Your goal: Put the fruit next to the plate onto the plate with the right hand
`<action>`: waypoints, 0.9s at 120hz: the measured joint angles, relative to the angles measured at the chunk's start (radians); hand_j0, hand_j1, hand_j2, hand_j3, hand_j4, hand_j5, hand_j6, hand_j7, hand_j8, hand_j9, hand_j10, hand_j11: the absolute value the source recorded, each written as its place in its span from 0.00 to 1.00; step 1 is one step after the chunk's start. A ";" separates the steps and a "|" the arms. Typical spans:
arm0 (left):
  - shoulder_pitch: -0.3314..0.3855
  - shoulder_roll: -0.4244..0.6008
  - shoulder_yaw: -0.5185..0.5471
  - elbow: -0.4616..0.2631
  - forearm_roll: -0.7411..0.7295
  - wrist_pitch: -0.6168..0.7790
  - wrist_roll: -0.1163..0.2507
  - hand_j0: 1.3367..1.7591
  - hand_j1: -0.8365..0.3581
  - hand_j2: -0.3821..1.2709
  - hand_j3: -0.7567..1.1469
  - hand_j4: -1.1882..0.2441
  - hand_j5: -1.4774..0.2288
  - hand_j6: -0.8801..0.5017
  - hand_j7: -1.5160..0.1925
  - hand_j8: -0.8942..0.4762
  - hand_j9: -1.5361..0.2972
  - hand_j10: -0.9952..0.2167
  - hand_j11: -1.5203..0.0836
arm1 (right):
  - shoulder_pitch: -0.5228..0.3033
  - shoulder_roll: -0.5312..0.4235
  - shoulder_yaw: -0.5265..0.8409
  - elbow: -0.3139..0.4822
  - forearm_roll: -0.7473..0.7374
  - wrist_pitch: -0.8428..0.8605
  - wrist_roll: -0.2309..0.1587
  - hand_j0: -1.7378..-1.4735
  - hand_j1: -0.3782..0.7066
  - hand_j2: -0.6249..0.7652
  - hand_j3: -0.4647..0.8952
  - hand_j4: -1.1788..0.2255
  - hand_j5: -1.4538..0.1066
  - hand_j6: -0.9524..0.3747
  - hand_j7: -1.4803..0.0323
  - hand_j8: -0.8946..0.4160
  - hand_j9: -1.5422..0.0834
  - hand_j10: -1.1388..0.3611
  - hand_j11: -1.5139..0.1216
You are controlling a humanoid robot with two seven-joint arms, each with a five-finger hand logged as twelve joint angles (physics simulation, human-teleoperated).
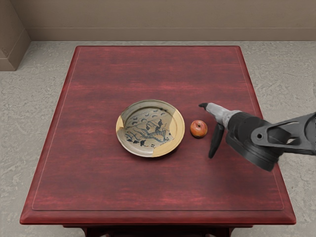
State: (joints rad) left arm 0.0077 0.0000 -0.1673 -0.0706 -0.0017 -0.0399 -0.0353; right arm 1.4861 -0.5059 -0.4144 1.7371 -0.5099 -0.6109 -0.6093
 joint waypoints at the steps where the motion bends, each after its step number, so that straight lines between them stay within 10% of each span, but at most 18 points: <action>1: 0.000 0.000 0.000 0.000 0.000 0.000 0.000 0.76 0.74 0.26 0.40 0.66 0.68 0.46 0.70 0.47 0.66 0.62 0.75 | 0.005 0.002 -0.005 0.000 0.003 0.000 0.000 0.30 0.08 0.44 0.34 0.81 0.89 0.68 0.94 0.65 0.91 0.73 0.89; 46: 0.000 0.000 0.000 0.000 0.000 0.000 0.000 0.76 0.74 0.26 0.40 0.66 0.68 0.46 0.70 0.47 0.66 0.62 0.75 | 0.118 0.087 -0.117 -0.034 0.141 0.000 0.024 0.30 0.09 0.44 0.34 0.80 0.88 0.67 0.93 0.64 0.90 0.72 0.88; 108: 0.000 0.000 0.000 0.000 0.000 0.000 0.000 0.76 0.74 0.26 0.40 0.66 0.68 0.46 0.70 0.47 0.66 0.62 0.75 | 0.050 0.182 -0.122 -0.193 0.158 0.000 0.072 0.30 0.29 0.42 0.34 0.67 0.73 0.54 0.77 0.50 0.76 0.60 0.74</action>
State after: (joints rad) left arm 0.0077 0.0000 -0.1672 -0.0706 -0.0019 -0.0399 -0.0353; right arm 1.5363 -0.3239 -0.5369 1.5443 -0.3521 -0.6109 -0.5372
